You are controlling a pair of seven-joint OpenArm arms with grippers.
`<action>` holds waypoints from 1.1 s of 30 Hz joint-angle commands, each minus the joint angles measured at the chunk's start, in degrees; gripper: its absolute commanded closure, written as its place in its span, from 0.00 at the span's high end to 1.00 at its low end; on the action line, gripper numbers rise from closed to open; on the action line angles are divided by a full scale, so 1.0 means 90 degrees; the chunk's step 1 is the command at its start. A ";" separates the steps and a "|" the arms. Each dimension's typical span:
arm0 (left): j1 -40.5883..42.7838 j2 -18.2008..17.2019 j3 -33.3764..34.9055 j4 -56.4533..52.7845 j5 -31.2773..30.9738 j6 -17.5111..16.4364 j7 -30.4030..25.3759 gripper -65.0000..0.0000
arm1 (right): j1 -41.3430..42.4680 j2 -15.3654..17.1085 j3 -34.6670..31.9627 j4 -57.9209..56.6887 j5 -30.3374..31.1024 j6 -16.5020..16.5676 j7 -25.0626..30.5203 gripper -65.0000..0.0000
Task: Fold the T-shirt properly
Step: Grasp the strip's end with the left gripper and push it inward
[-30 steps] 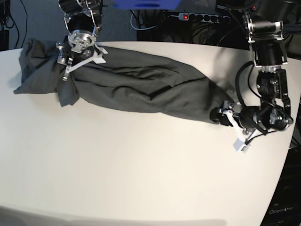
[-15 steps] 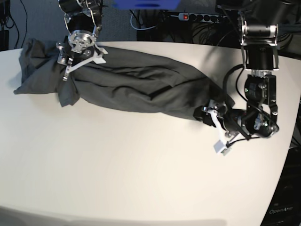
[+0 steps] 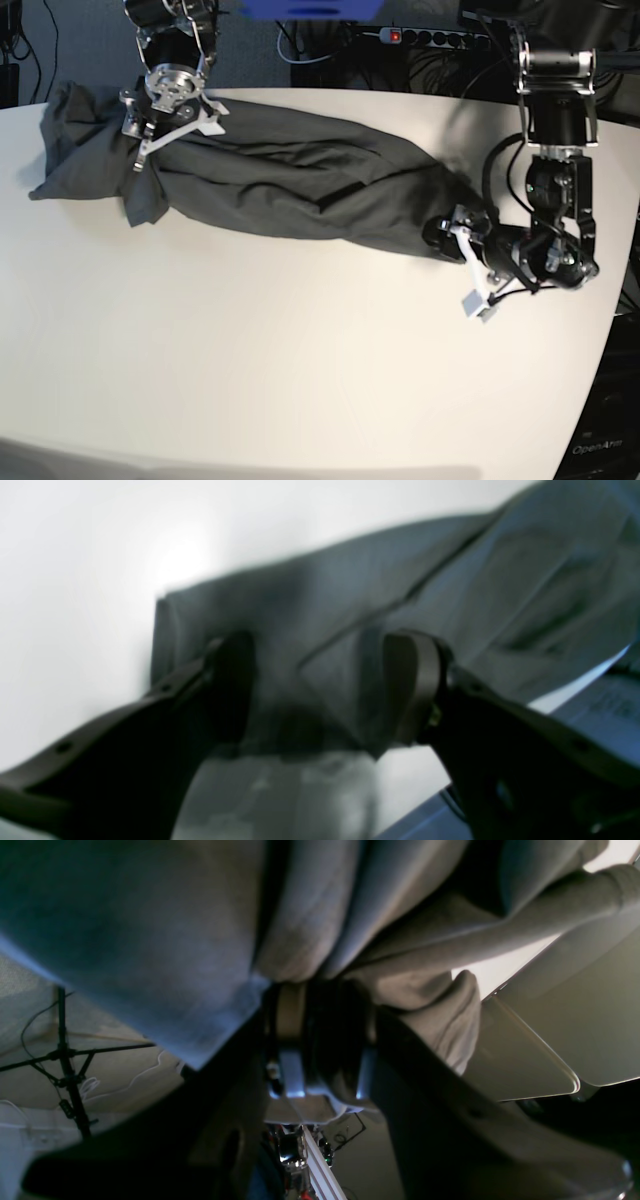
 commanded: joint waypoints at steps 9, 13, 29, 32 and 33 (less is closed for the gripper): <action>-0.0055 -0.0168 -0.0066 0.0117 -0.0107 0.0020 -0.0045 0.61 | 0.0000 -0.0001 0.0003 0.0070 -0.0049 -0.0003 -0.0028 0.22; 0.0024 -0.0139 -0.0066 0.0097 -0.0097 0.0030 -0.0045 0.61 | 0.0000 -0.0011 0.0003 0.0070 -0.0049 -0.0003 -0.0028 0.22; 0.0111 0.0457 -0.0486 -0.0371 0.1359 -0.0009 -0.0235 0.61 | -0.0020 -0.0011 0.0003 0.0070 -0.0049 -0.0003 -0.0028 0.22; 0.0111 0.0545 -0.0466 -0.0625 0.1505 -0.0019 -0.0479 0.61 | -0.0020 -0.0011 0.0003 0.0070 -0.0049 -0.0003 -0.0028 0.22; 0.0111 0.0545 -0.0466 -0.0645 0.1476 -0.0019 -0.0509 0.61 | -0.0030 -0.0011 0.0003 0.0070 -0.0049 -0.0003 -0.0028 0.22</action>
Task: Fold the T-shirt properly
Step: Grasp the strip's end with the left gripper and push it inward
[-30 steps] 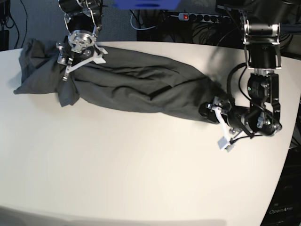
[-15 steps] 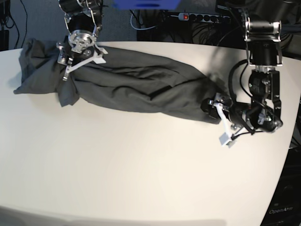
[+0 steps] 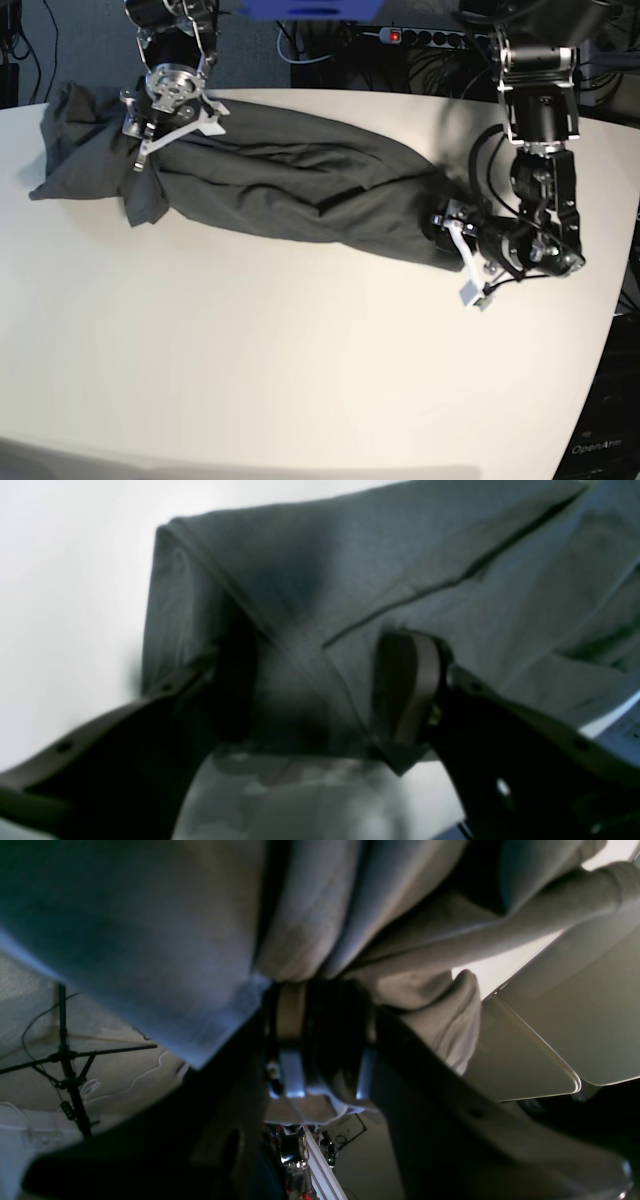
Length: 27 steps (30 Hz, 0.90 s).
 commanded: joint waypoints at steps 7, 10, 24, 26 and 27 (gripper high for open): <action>-0.0061 0.0016 -0.0022 -0.0008 0.0113 0.0010 0.0148 0.61 | -0.0022 0.0006 0.0008 0.0070 -0.0049 -0.0003 -0.0028 0.22; -0.0071 0.0016 -0.0022 -0.0008 0.0113 0.0001 0.0294 0.61 | -0.0022 0.0016 0.0008 0.0070 -0.0049 -0.0003 -0.0018 0.22; -0.0305 0.0006 -0.0032 -0.0067 -0.0600 0.0040 0.0363 0.61 | -0.0003 0.0016 -0.0011 0.0070 -0.0049 -0.0003 -0.0018 0.22; -0.0335 0.0006 -0.0032 -0.0057 -0.0600 0.0040 0.0363 0.61 | -0.0003 0.0016 -0.0011 0.0070 -0.0049 -0.0003 -0.0018 0.22; -0.0335 0.0006 -0.0032 -0.0028 -0.0600 0.0040 0.0372 0.61 | -0.0003 0.0016 -0.0011 0.0070 -0.0049 -0.0003 -0.0018 0.22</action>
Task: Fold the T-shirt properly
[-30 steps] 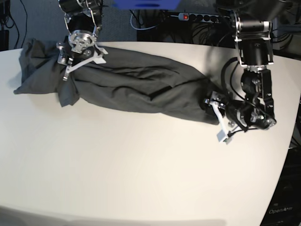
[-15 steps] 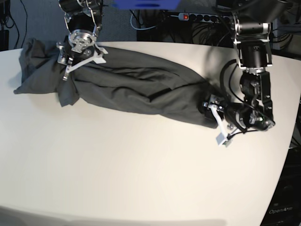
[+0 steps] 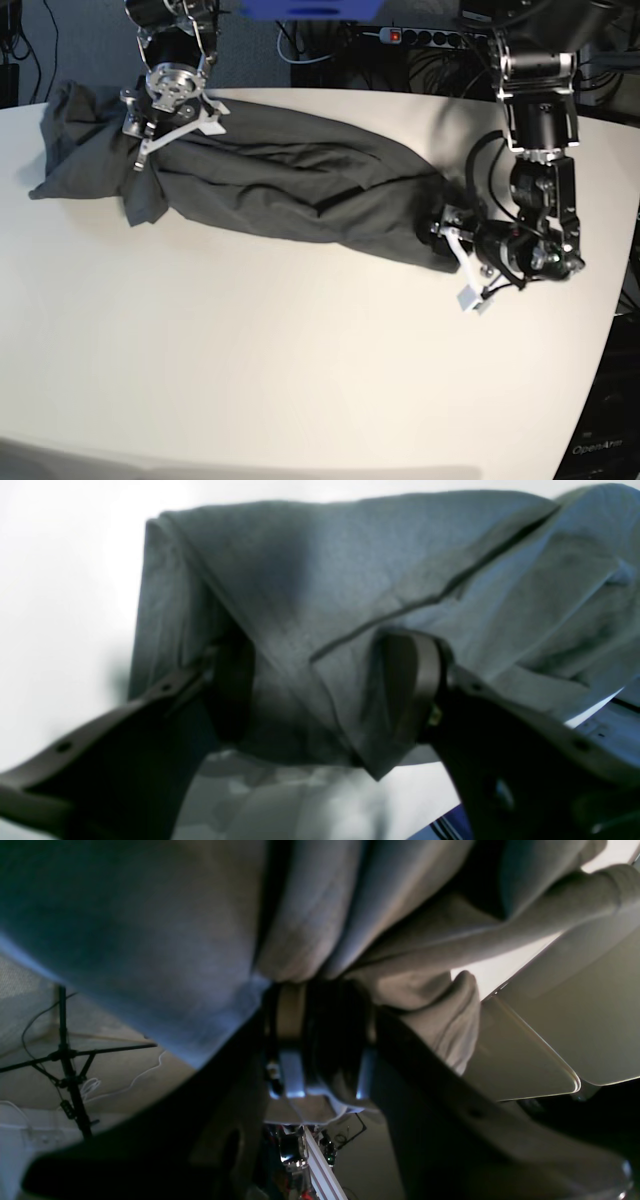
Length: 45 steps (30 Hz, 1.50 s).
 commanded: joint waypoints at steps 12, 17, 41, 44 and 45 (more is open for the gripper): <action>-0.0194 -0.0055 -0.0581 0.0118 -0.0097 -0.0026 0.0191 0.61 | 0.0002 0.0004 -0.0014 -0.0038 -0.0047 -0.0003 -0.0013 0.22; -0.0214 -0.0055 -0.0591 0.0118 -0.0107 -0.0026 0.0191 0.61 | 0.0012 0.0004 -0.0024 -0.0243 -0.0047 -0.0003 -0.0013 0.22; -0.0165 -0.0065 -0.0552 0.0040 -0.0927 0.0023 -0.0039 0.61 | 0.0012 0.0004 -0.0024 -0.0243 -0.0056 -0.0003 -0.0013 0.22; -0.0077 -0.0065 -0.0552 0.0030 -0.0849 0.0023 -0.0117 0.59 | 0.0012 0.0004 -0.0024 -0.0243 -0.0056 -0.0003 -0.0013 0.22; -0.0077 -0.0065 -0.0552 0.0030 -0.0742 0.0023 -0.0117 0.54 | 0.0012 0.0004 -0.0024 -0.0243 -0.0056 -0.0003 -0.0013 0.22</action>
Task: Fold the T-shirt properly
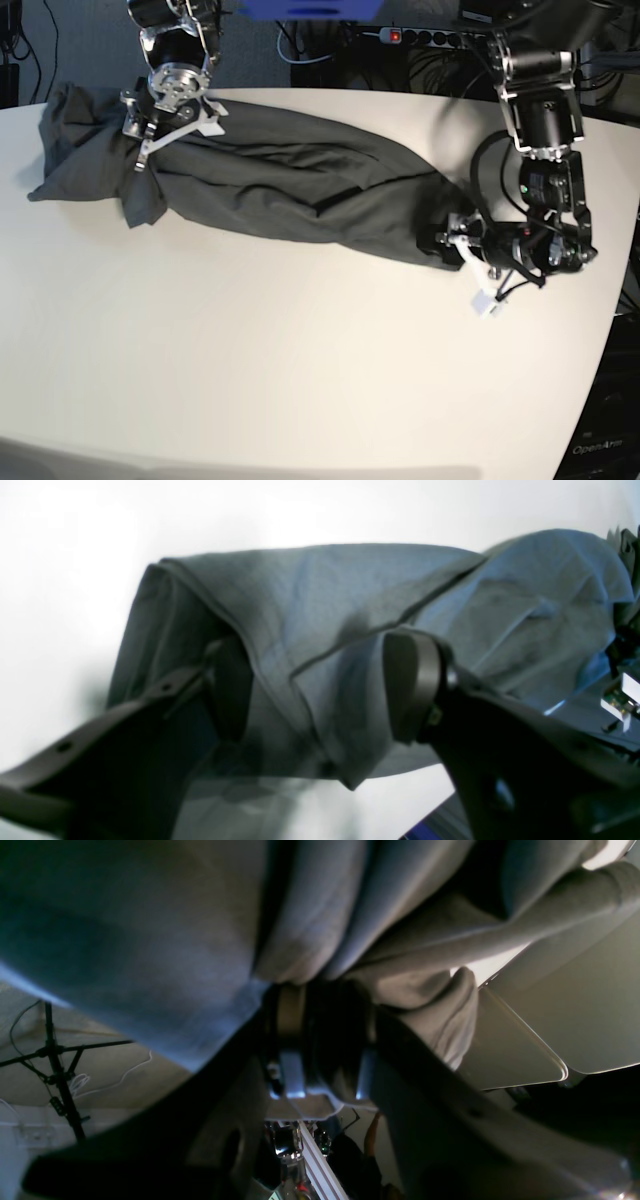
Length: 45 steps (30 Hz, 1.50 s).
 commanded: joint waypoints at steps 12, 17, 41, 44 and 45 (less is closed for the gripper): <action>-0.0167 0.0084 -0.0040 0.0079 0.0439 0.0001 -0.0061 0.10 | -0.0054 0.0006 0.0008 0.0012 0.0111 0.0099 0.0072 0.22; -0.0187 0.0055 -0.0050 0.0079 0.0390 0.0001 -0.0061 0.10 | -0.0064 0.0006 0.0008 0.0012 0.0111 0.0099 0.0072 0.22; -0.0480 0.0065 -0.0743 0.0088 0.0439 0.0001 0.0017 0.11 | -0.0093 0.0006 0.0008 0.0012 0.0111 0.0099 0.0072 0.22; -0.0480 0.0055 -0.0733 0.0079 0.0439 0.0001 0.0017 0.11 | -0.0093 0.0006 0.0008 0.0012 0.0111 0.0099 0.0072 0.22; -0.0480 0.0055 -0.0733 0.0079 0.0439 0.0001 0.0017 0.11 | -0.0093 0.0006 0.0008 0.0012 0.0111 0.0099 0.0072 0.22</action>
